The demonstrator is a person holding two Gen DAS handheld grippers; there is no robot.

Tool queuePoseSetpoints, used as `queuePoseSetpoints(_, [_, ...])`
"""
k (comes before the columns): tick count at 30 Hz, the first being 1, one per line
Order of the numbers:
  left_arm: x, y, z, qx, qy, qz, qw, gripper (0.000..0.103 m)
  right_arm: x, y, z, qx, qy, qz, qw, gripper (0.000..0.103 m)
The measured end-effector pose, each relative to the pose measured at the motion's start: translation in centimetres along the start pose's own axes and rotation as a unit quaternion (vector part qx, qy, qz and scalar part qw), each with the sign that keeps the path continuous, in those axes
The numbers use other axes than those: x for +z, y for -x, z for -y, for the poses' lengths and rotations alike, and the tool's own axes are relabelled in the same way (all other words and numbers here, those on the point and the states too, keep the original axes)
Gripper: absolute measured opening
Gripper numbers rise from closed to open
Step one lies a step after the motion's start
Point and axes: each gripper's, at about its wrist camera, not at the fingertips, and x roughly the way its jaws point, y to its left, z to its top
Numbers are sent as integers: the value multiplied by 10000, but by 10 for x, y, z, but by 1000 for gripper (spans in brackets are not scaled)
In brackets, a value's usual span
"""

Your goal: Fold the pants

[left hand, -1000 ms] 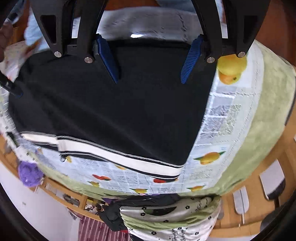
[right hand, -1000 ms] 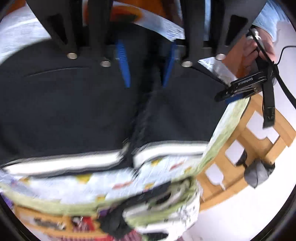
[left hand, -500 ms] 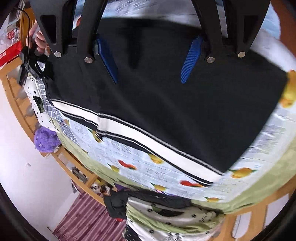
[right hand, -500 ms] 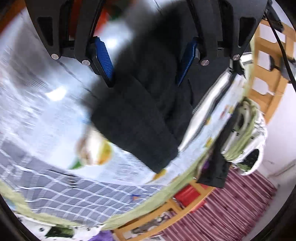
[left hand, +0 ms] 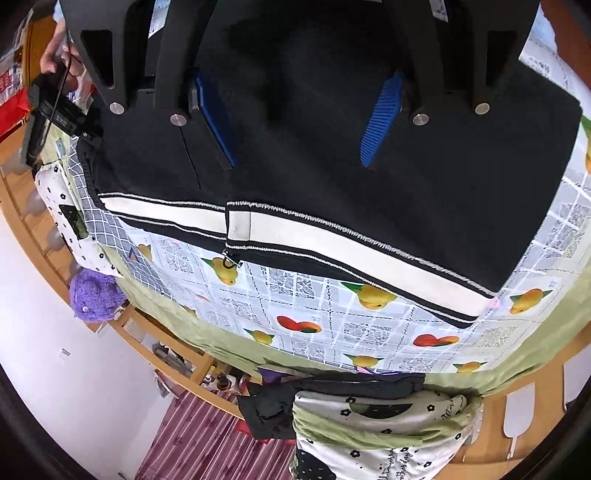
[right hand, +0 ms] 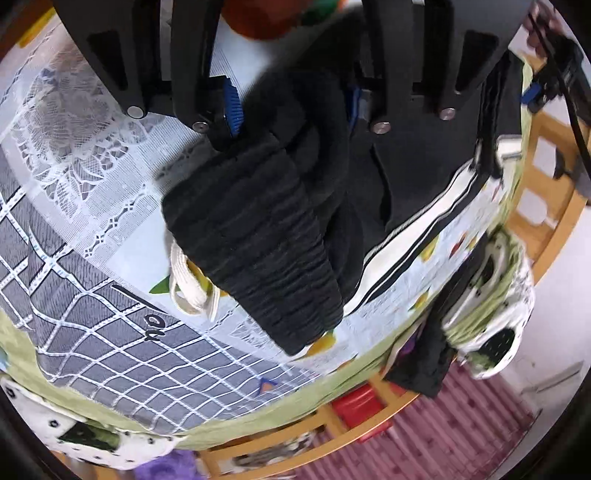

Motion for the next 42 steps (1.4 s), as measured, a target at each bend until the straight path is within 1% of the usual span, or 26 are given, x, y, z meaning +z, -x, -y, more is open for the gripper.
queuePoseSetpoints(3, [-1,12,-9,241,-71,137,9996,66,-14,21,-16,-573,507,146,9970,51])
queuePoseSetpoints(4, [-1,18,-17,336,-45,202,9992,66,-21,30,-22,-633,589,196,9961,51])
queuePoseSetpoints(6, [0,30,-36,422,89,262,9987,66,-30,44,-35,-512,644,296,9962,51])
queuePoseSetpoints(8, [-1,39,-54,532,223,264,9980,66,-41,54,-52,-283,647,392,9967,51])
queuePoseSetpoints(10, [-2,50,-76,636,358,322,9968,66,-52,58,-81,58,791,334,9963,51])
queuePoseSetpoints(12, [-5,60,-100,714,469,353,9957,66,-59,50,-113,307,951,222,9947,51])
queuePoseSetpoints(14, [-7,65,-117,760,495,352,9953,66,-70,40,-143,443,1004,82,9939,51])
queuePoseSetpoints(16, [-9,68,-135,806,476,335,9950,66,-81,27,-167,486,1071,-18,9931,51])
queuePoseSetpoints(17, [-9,68,-142,826,469,289,9951,65,-87,23,-179,440,1110,-37,9928,51])
queuePoseSetpoints(19, [-10,67,-156,733,457,225,9960,65,-95,12,-203,258,1204,-78,9924,51])
queuePoseSetpoints(20, [-9,65,-161,691,447,201,9964,65,-97,7,-212,261,1173,-120,9927,51])
queuePoseSetpoints(23, [-8,63,-181,601,501,167,9968,65,-101,-2,-228,504,942,-327,9937,51])
queuePoseSetpoints(25, [-8,60,-193,434,624,110,9970,65,-104,-8,-239,594,858,-453,9935,51])
queuePoseSetpoints(28, [-7,51,-209,280,728,-19,9970,65,-105,-21,-251,488,820,-467,9943,51])
queuePoseSetpoints(29, [-8,50,-215,280,728,-58,9969,65,-106,-28,-254,473,824,-538,9940,51])
queuePoseSetpoints(30, [-10,49,-220,296,754,-98,9967,65,-108,-38,-258,377,807,-698,9936,50])
queuePoseSetpoints(31, [-14,49,-228,254,850,-145,9960,65,-112,-46,-259,213,784,-737,9940,49])
queuePoseSetpoints(33, [-23,51,-243,-112,1025,-183,9945,65,-118,-50,-265,-13,881,-604,9943,50])
queuePoseSetpoints(36, [-30,56,-248,-442,919,-180,9946,65,-122,-49,-275,-231,1080,-484,9927,51])
queuePoseSetpoints(39, [-33,55,-247,-708,871,-228,9934,65,-121,-47,-275,-258,939,-469,9941,53])
queuePoseSetpoints(42, [-34,48,-248,-1110,1014,-275,9883,65,-122,-44,-275,-289,848,-403,9952,53])
